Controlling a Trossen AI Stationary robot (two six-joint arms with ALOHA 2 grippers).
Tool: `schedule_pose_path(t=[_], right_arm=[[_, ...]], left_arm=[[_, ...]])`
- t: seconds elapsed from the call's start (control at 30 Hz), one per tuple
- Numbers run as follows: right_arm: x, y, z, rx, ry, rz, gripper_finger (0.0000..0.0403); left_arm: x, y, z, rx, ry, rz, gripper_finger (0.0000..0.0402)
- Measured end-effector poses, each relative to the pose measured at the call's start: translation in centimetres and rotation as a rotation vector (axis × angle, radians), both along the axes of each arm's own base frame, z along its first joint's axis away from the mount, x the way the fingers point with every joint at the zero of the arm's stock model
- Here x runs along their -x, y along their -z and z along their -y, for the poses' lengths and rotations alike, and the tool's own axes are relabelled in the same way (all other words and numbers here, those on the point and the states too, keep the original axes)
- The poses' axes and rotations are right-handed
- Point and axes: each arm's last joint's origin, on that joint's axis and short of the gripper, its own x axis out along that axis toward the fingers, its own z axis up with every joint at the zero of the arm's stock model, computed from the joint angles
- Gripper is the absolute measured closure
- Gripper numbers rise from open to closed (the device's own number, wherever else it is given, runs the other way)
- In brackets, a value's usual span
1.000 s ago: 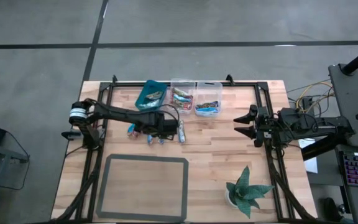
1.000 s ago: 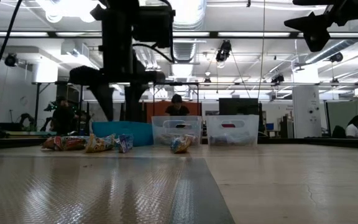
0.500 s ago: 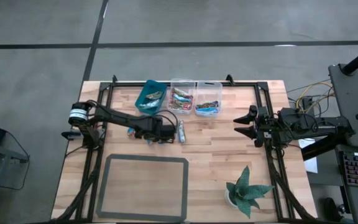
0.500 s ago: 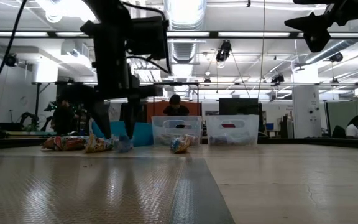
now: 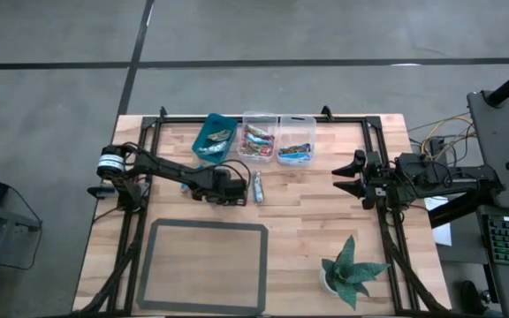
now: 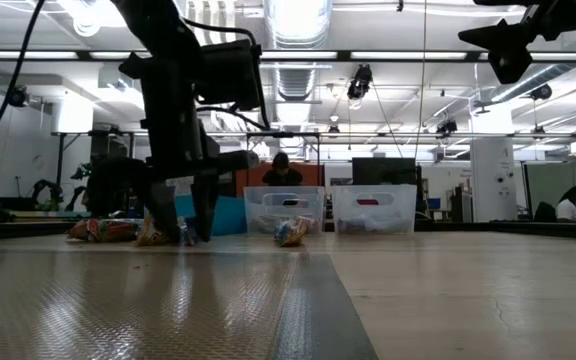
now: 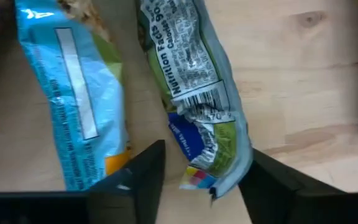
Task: Pick and place Granola Bars by type
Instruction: Put the blue granola bar into the right transparent bin
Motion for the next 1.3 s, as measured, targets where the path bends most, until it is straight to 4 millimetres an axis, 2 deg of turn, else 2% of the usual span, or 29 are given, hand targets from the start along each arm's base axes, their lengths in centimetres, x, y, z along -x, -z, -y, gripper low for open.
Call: schedule_pose_path(t=[0.3,0.5,0.63,0.9,1.1,1.3], right_arm=[[0.0,-0.3,0.0,-0.001,-0.001,0.010,0.0193],[-0.3,-0.8,0.1,-0.040,0.027,0.043,0.0193],[-0.8,-1.6,0.1,-0.085,0.062,0.071,0.0193],[-2.6,-3.5,0.1,-0.120,0.086,0.039,0.0185],[-4.9,-6.8,0.6,-0.038,0.162,0.032,0.0133],[-6.7,-10.6,2.2,-0.001,0.261,0.042,0.0065]], left_arm=[[-0.2,0.0,0.0,-0.003,0.020,0.015,0.0381],[-1.2,-1.2,0.1,-0.031,0.104,0.051,0.0392],[-2.8,-3.9,0.2,-0.114,0.215,0.125,0.0394],[-5.9,-10.9,0.1,-0.347,0.551,0.237,0.0395],[-7.0,-16.3,-1.0,-0.612,0.776,0.248,0.0396],[-7.1,-20.1,-1.8,-0.801,0.961,0.233,0.0397]])
